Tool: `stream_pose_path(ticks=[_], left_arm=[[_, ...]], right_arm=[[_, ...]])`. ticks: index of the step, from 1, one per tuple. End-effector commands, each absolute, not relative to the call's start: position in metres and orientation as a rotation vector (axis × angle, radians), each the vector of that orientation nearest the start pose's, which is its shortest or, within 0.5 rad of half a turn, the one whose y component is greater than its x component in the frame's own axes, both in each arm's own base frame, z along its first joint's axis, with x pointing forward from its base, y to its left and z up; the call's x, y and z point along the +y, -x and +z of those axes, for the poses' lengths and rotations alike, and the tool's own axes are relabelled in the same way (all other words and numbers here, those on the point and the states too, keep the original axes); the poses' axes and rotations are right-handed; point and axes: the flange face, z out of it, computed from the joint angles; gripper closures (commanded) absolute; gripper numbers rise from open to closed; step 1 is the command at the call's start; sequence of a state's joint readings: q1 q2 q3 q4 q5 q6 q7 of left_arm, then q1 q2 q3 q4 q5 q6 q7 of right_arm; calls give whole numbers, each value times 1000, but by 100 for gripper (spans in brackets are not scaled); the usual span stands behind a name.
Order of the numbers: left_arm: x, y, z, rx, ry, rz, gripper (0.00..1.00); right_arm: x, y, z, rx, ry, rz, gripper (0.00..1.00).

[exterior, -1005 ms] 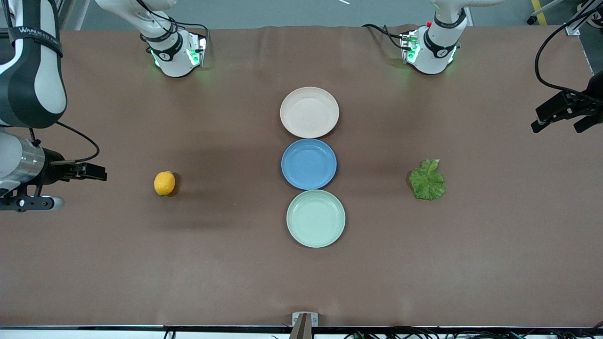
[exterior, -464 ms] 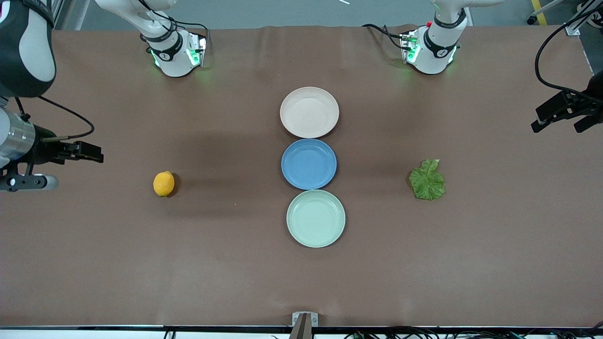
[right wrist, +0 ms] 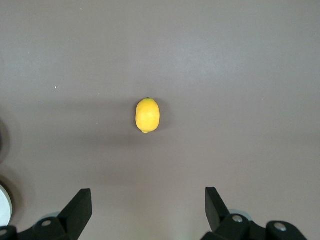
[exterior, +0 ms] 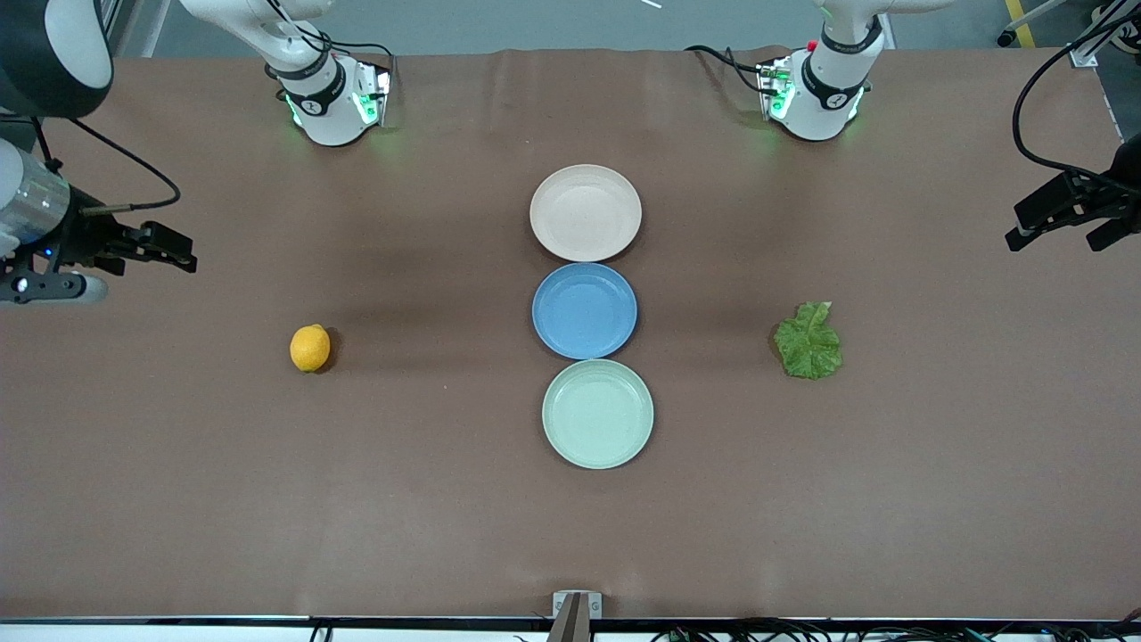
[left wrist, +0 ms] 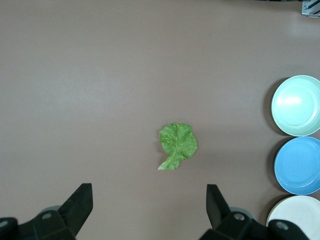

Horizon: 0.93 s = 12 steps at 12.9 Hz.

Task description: Pick lemon and lettuce from plates

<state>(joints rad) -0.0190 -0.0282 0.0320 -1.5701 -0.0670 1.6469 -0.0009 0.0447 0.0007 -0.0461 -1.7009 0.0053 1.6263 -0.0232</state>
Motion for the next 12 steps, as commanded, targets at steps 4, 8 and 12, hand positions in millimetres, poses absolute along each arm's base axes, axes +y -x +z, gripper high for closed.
stream_pose_path(ticks=[4,8,12], left_arm=[[1,-554,653,0,3183,-159,0],[1,-554,653,-5,3185,-160,0],[2,-554,653,-8,3183,-160,0]], right_arm=[[-1,-524,571,-59,3134,77,0],[1,-516,581,-67,3135,50,0],[3,-516,581,-74,3135,46,0]])
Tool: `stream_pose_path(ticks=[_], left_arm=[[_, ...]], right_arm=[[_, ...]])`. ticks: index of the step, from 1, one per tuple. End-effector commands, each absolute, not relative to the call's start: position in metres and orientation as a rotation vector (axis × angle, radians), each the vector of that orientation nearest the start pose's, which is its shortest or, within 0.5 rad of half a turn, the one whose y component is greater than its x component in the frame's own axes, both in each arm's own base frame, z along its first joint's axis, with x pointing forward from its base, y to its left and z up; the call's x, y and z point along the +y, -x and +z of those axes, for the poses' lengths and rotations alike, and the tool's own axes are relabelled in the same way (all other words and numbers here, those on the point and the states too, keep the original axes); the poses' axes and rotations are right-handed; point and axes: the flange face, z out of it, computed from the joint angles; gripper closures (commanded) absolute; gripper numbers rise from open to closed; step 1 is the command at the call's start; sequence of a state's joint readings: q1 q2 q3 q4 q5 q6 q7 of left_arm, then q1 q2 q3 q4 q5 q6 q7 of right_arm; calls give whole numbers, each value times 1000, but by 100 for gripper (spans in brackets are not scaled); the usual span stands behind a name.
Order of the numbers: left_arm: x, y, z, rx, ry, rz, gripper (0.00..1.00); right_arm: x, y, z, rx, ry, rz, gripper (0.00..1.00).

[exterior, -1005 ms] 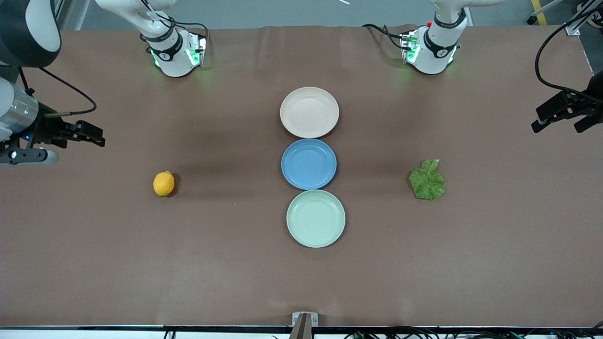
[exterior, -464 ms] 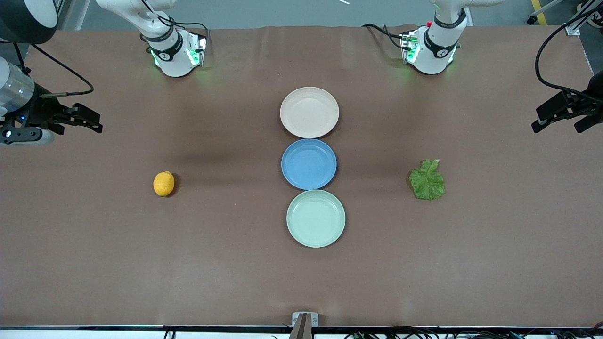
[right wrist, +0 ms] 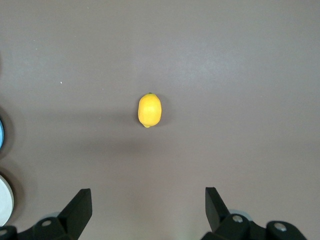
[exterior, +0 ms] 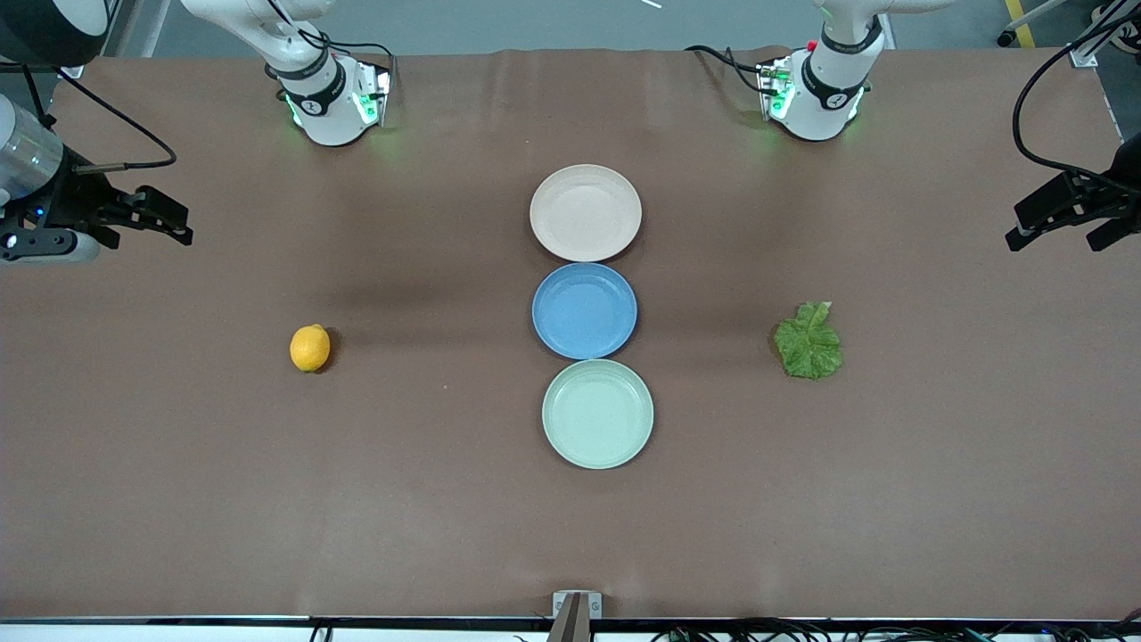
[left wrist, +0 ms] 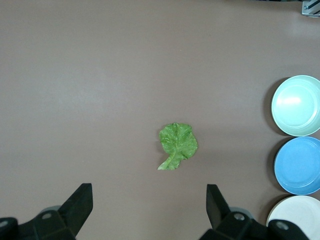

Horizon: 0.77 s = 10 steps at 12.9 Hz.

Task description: Pick lemon and lettuce from plates

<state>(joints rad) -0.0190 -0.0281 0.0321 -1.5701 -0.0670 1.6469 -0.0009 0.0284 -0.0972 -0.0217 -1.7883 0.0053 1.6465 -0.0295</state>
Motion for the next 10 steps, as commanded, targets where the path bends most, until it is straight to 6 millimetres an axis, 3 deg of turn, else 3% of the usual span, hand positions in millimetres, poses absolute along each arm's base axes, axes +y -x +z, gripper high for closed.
stream_pose_path(ticks=[1,10], left_arm=[[3,-554,651,-8,3182,-152,0],[4,-548,641,82,3148,-37,0]], right_arm=[[4,-516,581,-79,3136,46,0],[9,-518,581,-78,3123,24,0]])
